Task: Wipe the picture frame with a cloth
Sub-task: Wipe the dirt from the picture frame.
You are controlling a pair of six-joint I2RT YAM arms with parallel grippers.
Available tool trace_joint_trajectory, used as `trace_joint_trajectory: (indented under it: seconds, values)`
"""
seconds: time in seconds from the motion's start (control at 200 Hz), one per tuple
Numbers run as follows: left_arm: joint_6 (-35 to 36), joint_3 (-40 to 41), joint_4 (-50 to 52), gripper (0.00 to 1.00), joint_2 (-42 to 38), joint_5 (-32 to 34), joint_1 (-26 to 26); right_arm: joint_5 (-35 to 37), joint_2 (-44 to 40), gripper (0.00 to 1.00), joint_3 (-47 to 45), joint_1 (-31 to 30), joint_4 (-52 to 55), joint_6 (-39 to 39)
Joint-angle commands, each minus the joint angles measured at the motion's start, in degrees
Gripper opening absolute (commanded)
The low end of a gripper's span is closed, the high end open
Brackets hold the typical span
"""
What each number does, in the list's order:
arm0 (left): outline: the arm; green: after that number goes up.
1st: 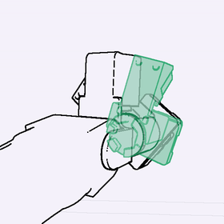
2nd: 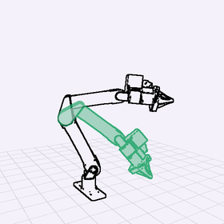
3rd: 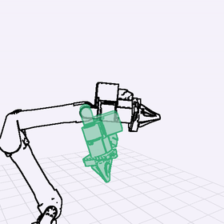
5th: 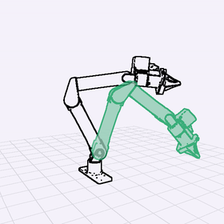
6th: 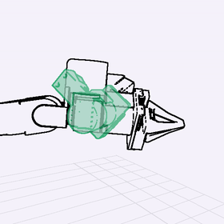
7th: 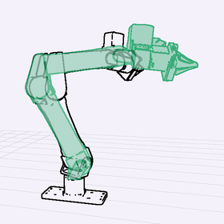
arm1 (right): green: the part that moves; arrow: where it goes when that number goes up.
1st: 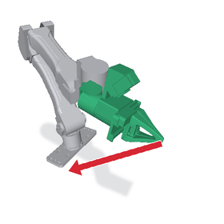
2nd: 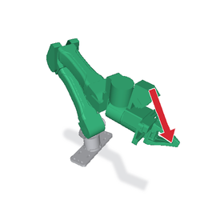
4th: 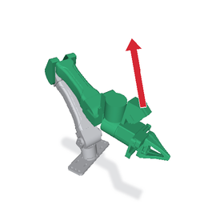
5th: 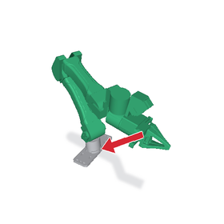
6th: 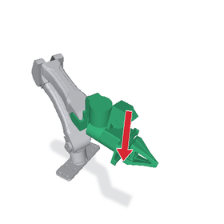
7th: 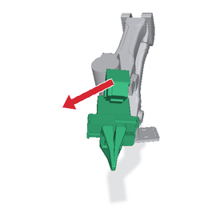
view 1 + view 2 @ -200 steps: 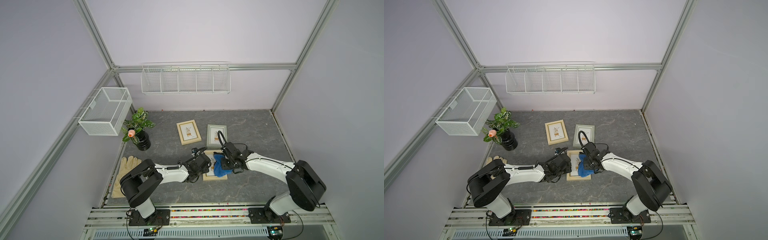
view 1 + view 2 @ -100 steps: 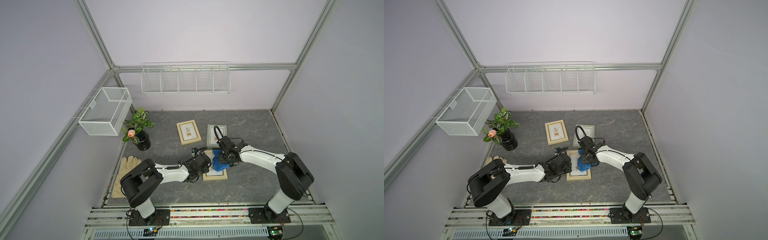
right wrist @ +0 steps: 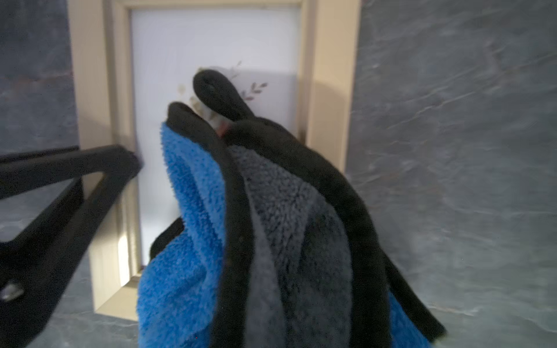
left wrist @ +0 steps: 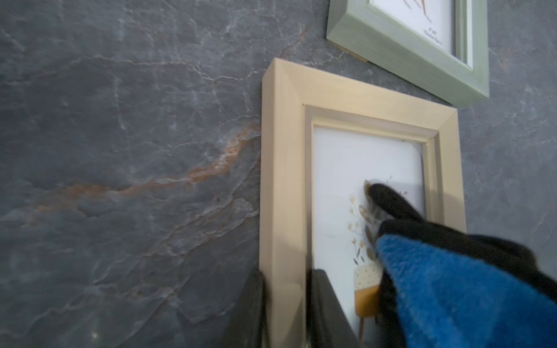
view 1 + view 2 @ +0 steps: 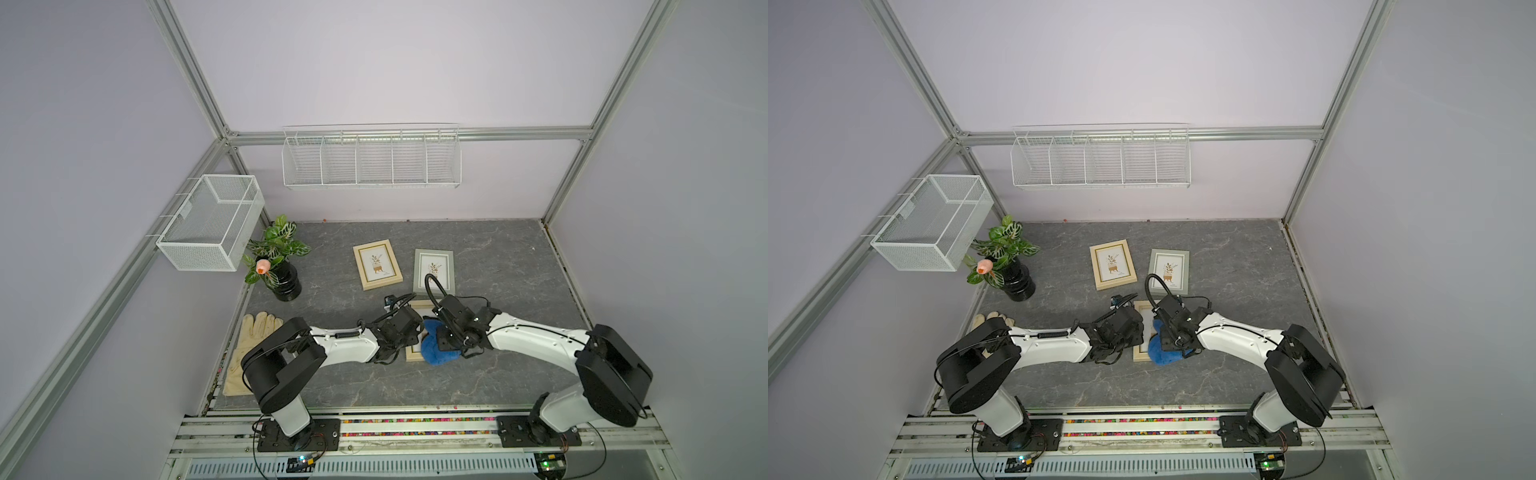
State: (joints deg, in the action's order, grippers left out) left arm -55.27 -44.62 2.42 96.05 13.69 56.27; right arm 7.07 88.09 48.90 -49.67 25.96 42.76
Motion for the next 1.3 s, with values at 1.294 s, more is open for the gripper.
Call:
trace_joint_trajectory:
  seconds: [1.294]
  values:
    - [-2.1, 2.5, 6.1, 0.13, 2.2, 0.2, 0.6, -2.4, 7.4, 0.07, 4.4, 5.5, -2.6, -3.1]
